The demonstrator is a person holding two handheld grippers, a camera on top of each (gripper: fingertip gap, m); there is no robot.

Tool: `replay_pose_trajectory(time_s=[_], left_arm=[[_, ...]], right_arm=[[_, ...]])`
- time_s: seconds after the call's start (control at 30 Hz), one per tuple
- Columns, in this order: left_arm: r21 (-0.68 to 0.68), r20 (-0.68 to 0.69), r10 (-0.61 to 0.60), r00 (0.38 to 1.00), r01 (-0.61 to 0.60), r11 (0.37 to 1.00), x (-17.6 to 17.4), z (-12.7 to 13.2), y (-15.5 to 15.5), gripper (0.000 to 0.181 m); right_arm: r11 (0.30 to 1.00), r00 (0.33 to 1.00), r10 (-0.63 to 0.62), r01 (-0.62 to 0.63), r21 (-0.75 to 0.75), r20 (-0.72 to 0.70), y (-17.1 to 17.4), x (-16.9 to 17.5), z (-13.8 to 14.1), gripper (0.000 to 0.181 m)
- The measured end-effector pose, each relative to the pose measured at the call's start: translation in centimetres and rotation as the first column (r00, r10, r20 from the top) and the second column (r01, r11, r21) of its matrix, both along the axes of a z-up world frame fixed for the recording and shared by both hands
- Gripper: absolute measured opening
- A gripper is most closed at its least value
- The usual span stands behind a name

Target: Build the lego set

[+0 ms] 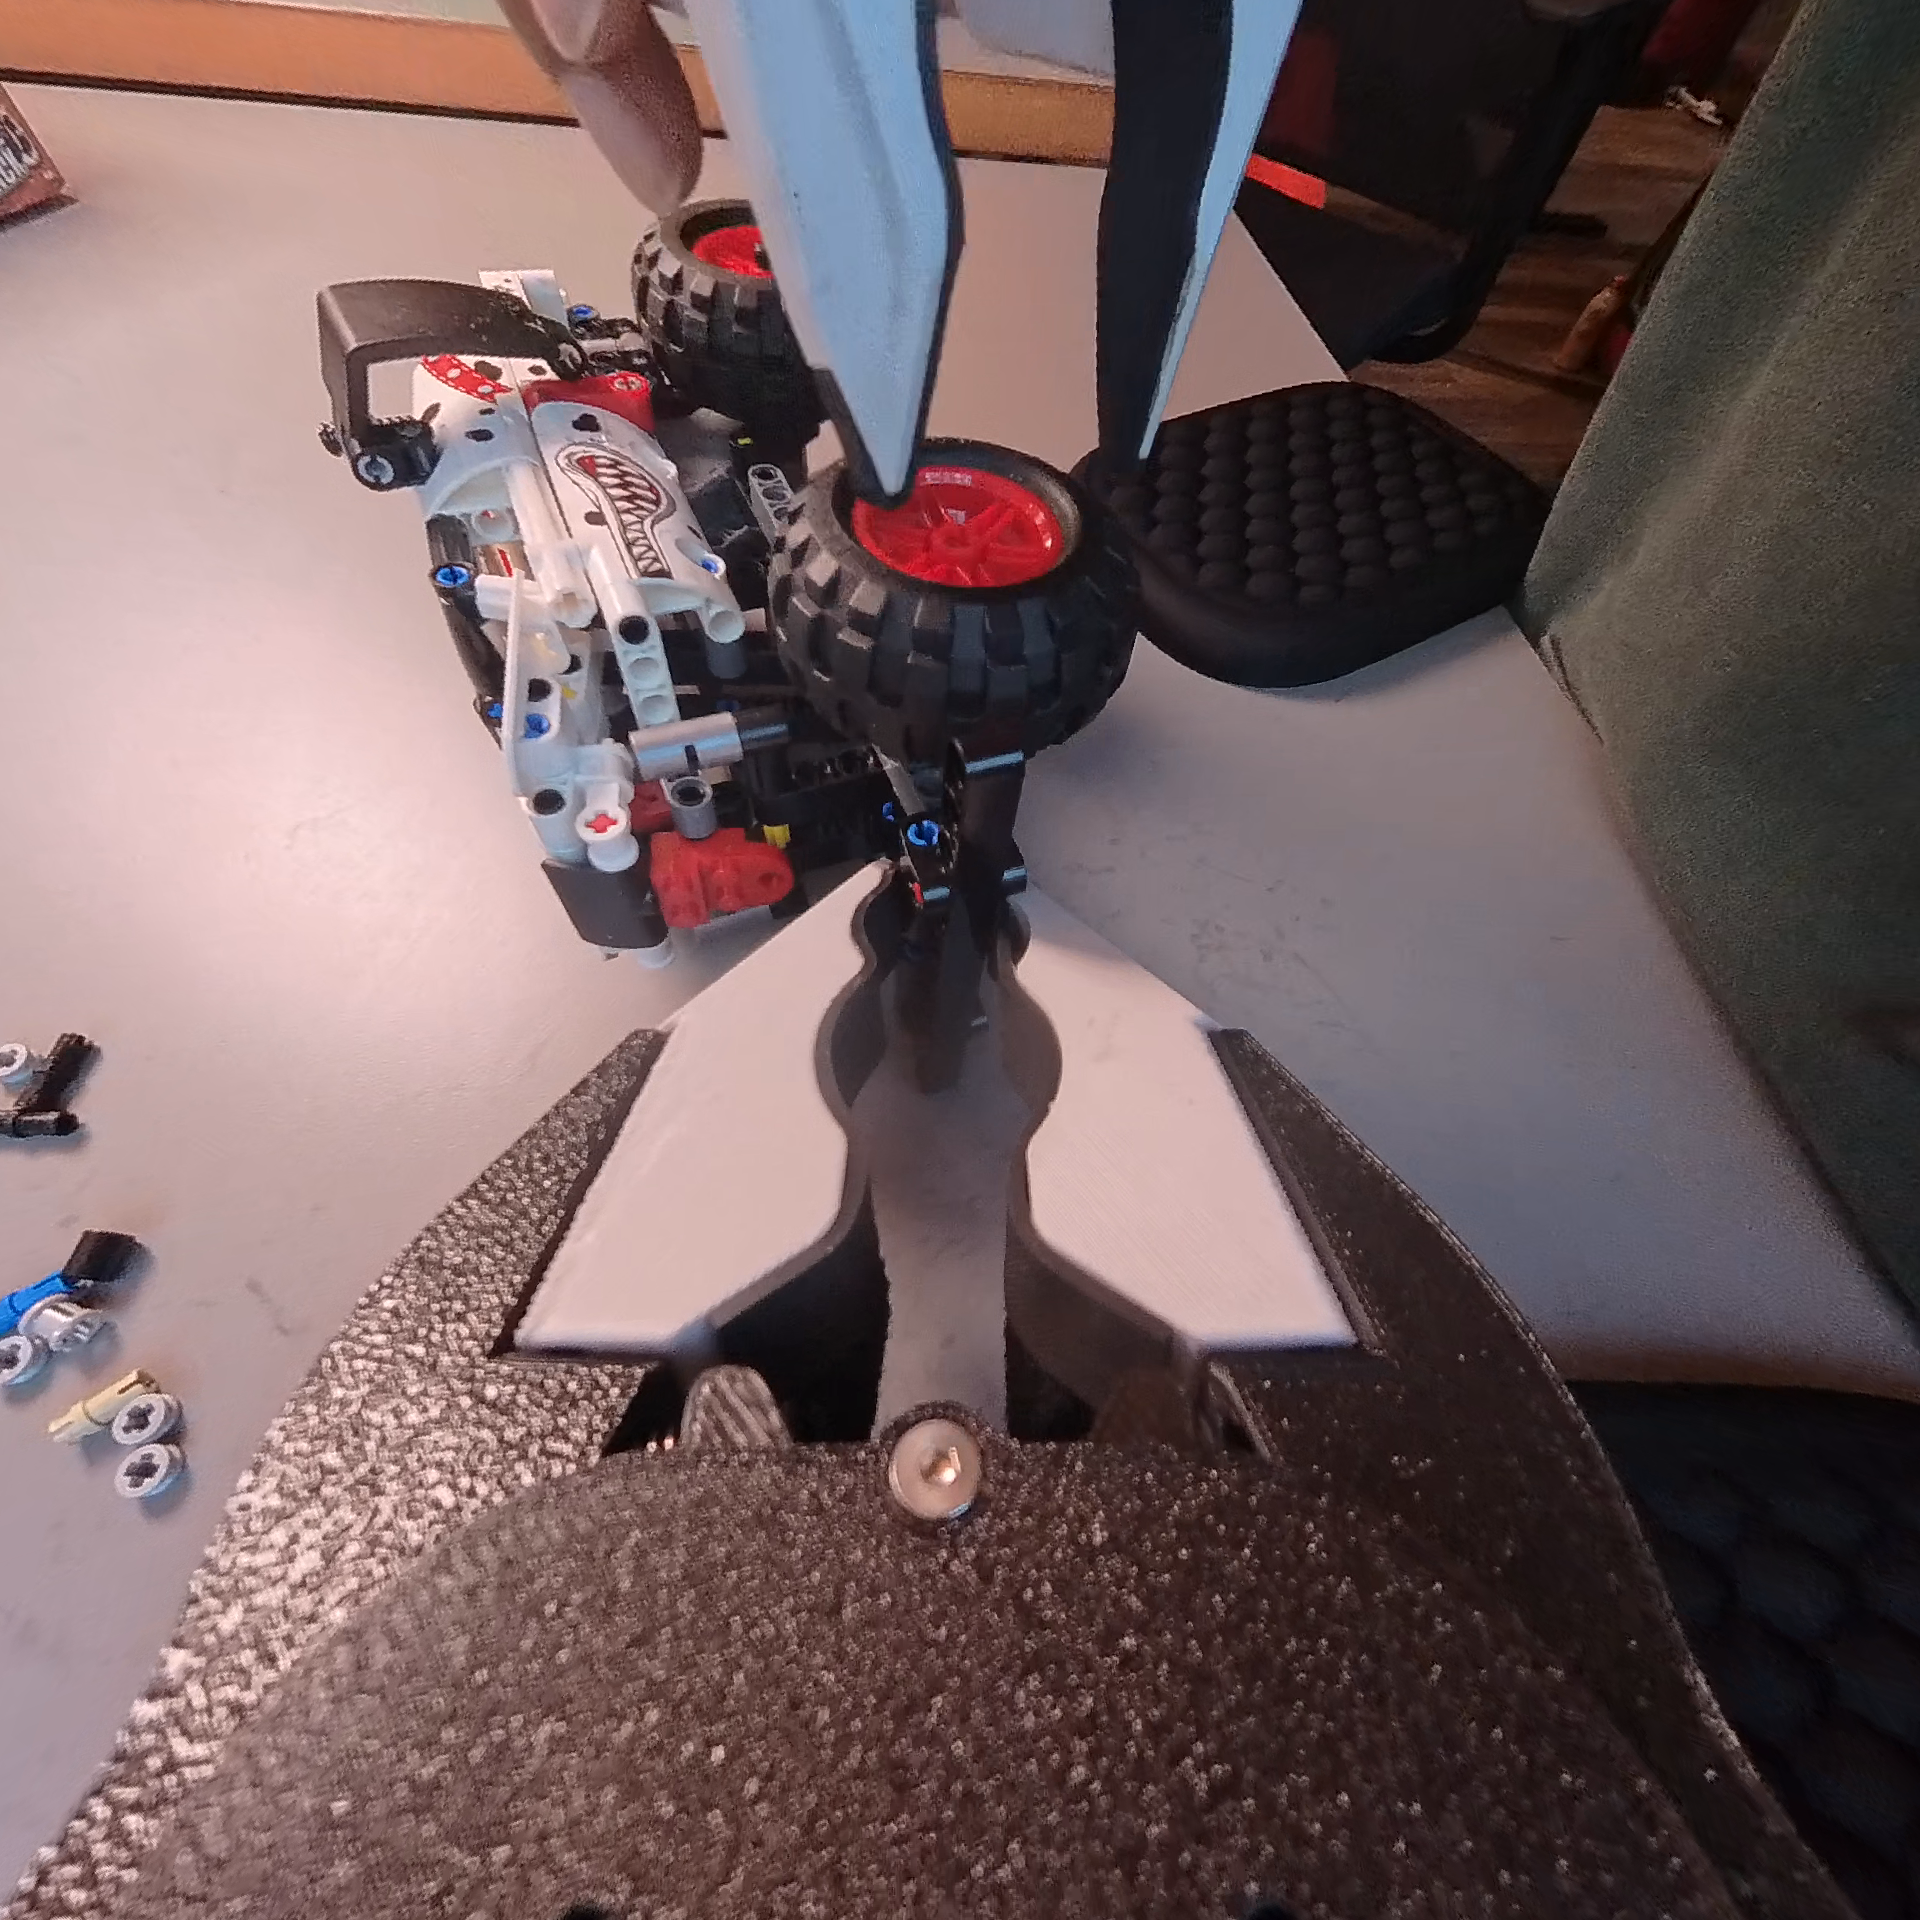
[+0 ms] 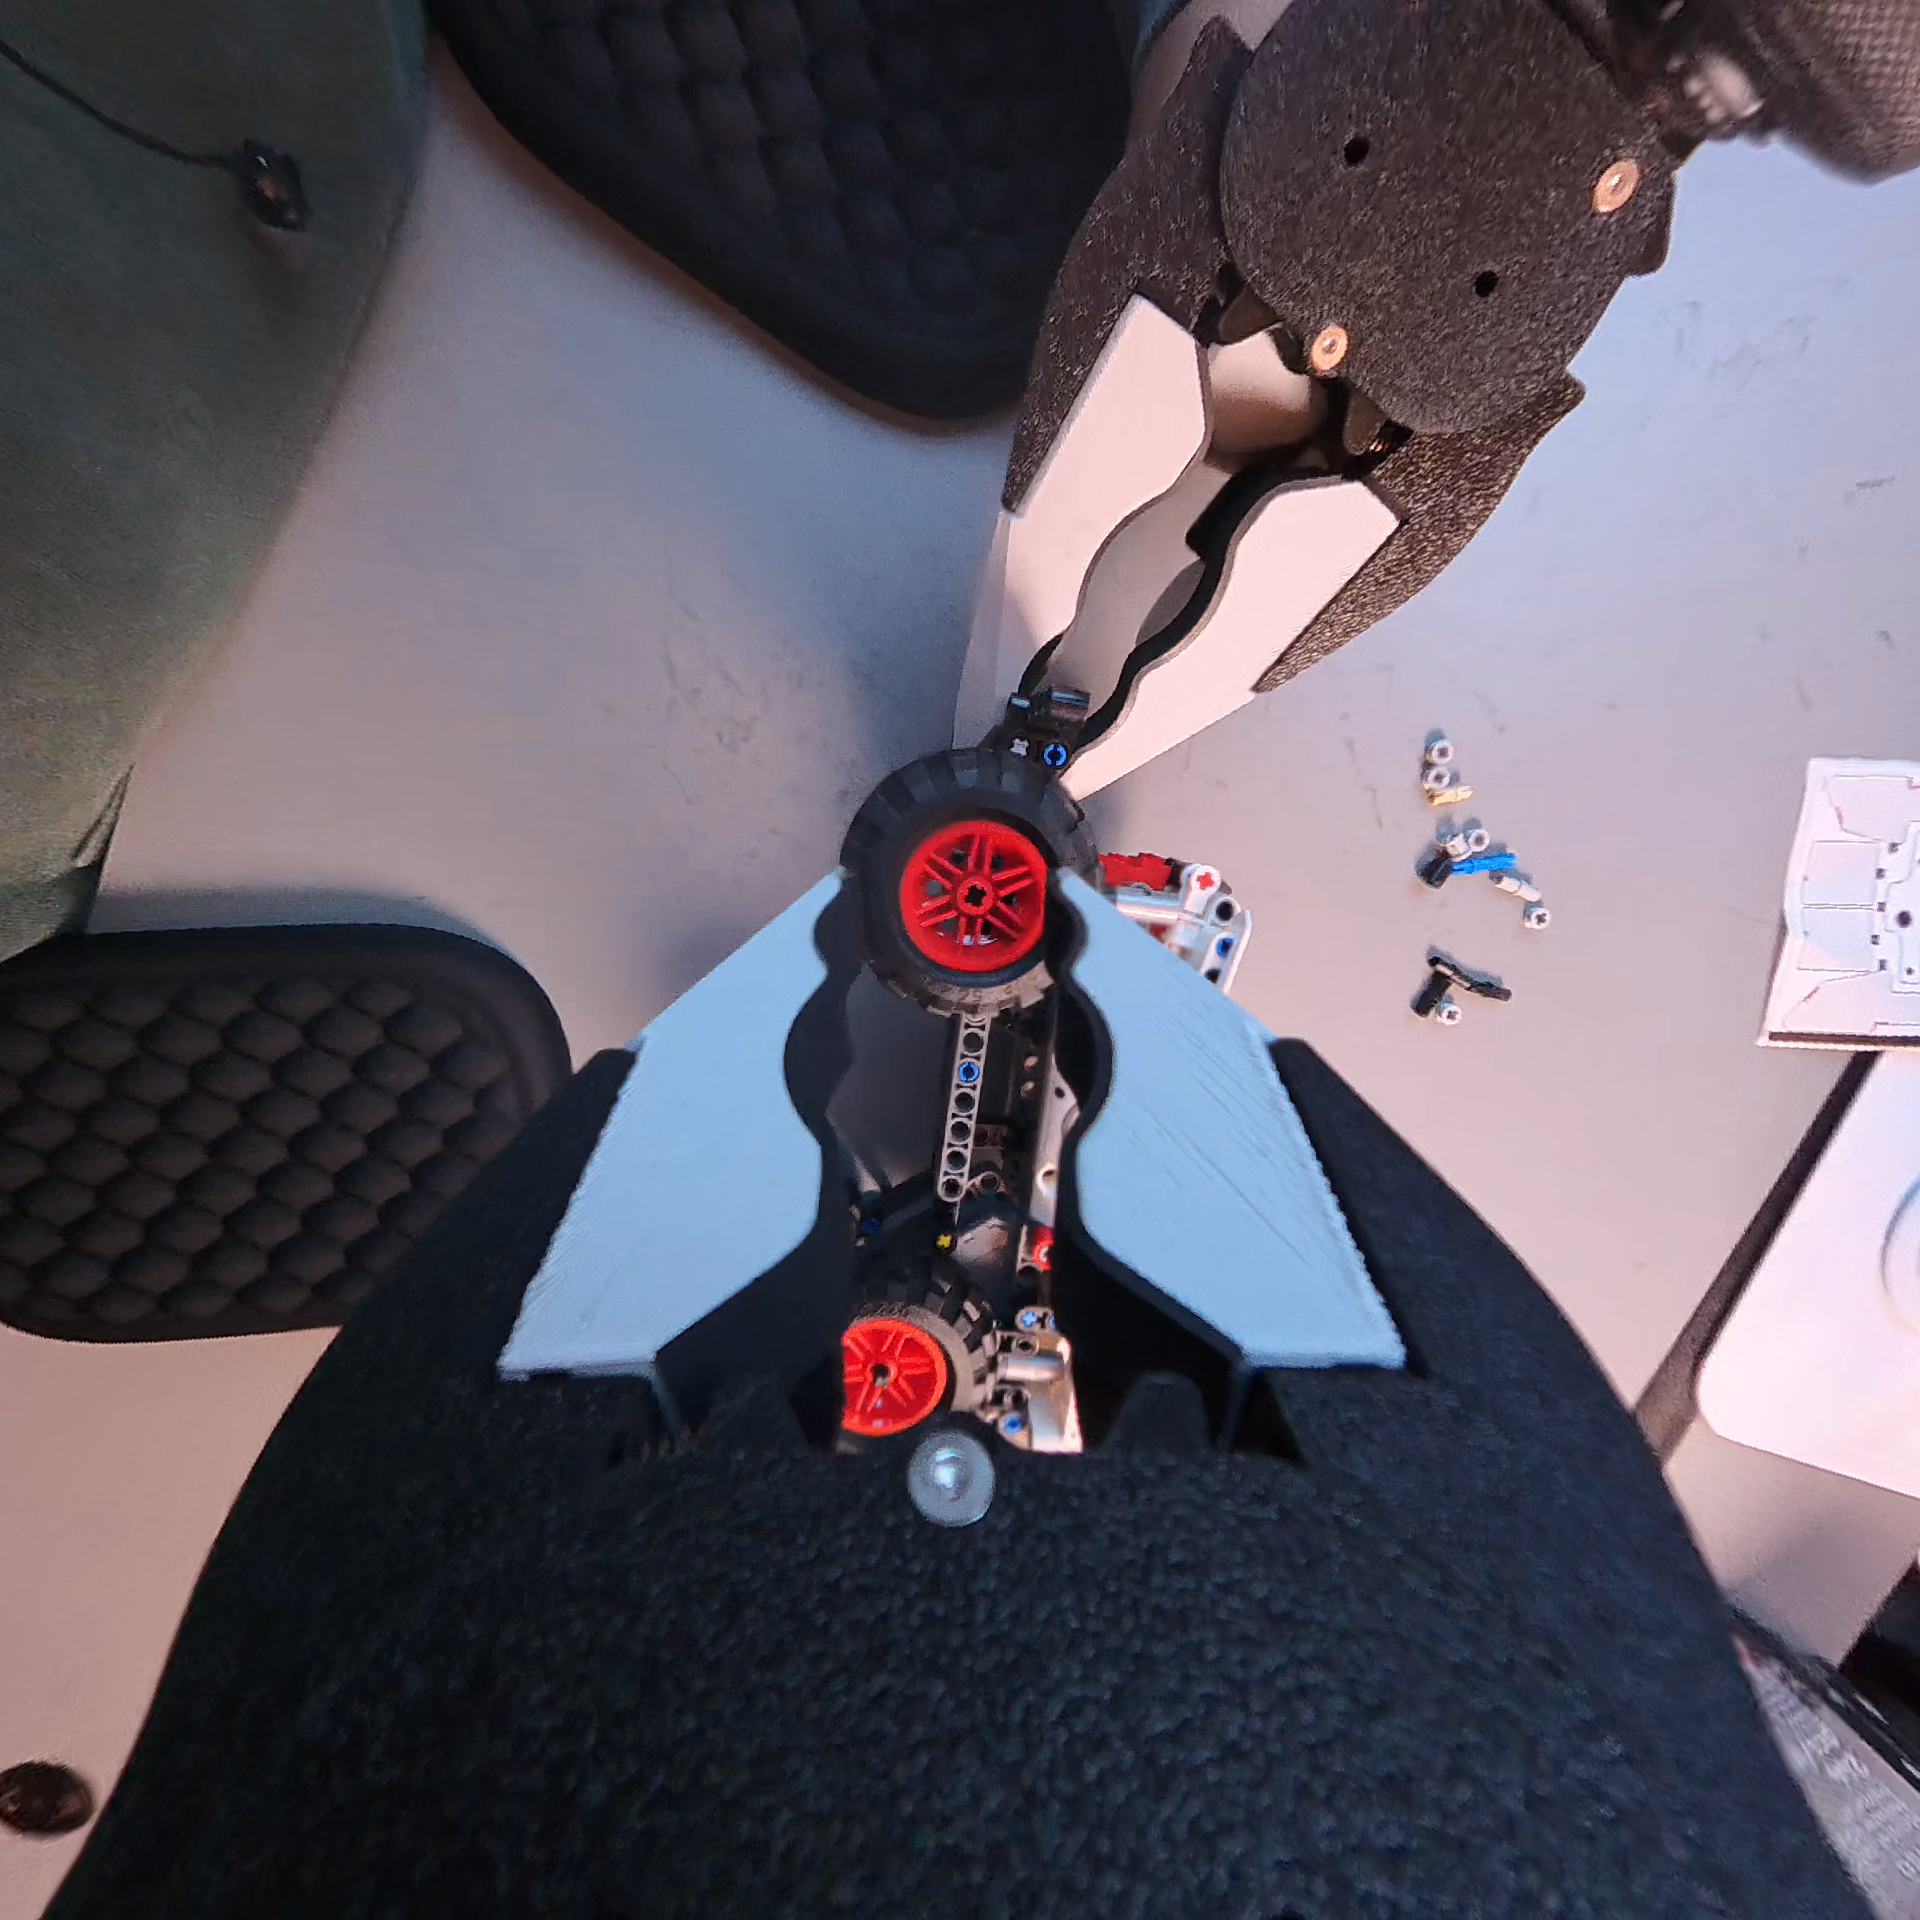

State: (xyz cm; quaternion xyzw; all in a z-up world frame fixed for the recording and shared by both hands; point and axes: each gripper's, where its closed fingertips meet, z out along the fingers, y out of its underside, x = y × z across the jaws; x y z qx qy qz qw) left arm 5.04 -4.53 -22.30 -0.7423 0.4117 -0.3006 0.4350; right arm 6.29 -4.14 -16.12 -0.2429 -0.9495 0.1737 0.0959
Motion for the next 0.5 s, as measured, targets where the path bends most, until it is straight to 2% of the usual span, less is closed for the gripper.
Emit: replay_pose_trajectory(time_s=[0.17, 0.37, 0.43, 0.5], left_arm=[[0.001, -0.005, 0.002, 1.0, -0.002, 1.0, -0.1, 0.0, 0.0, 0.012], [-0.001, -0.008, 0.003, 1.0, -0.003, 1.0, 0.0, -0.1, -0.1, 0.012], [0.002, -0.009, 0.005, 1.0, -0.005, 1.0, 0.1, -0.1, -0.1, 0.012], [0.001, -0.007, 0.007, 1.0, -0.007, 1.0, 0.1, -0.1, -0.1, 0.012]], right_arm=[[0.996, 0.994, -0.052, 0.045, 0.073, 0.097, 0.2, 0.6, -1.0, 0.022], [0.978, 0.951, -0.199, 0.178, 0.108, 0.236, 0.2, 0.7, -1.1, 0.021], [0.976, 0.952, -0.196, 0.167, 0.136, 0.237, 0.3, 0.6, -0.7, 0.02], [0.967, 0.95, -0.241, 0.218, 0.134, 0.196, 0.3, -0.2, -0.3, 0.011]])
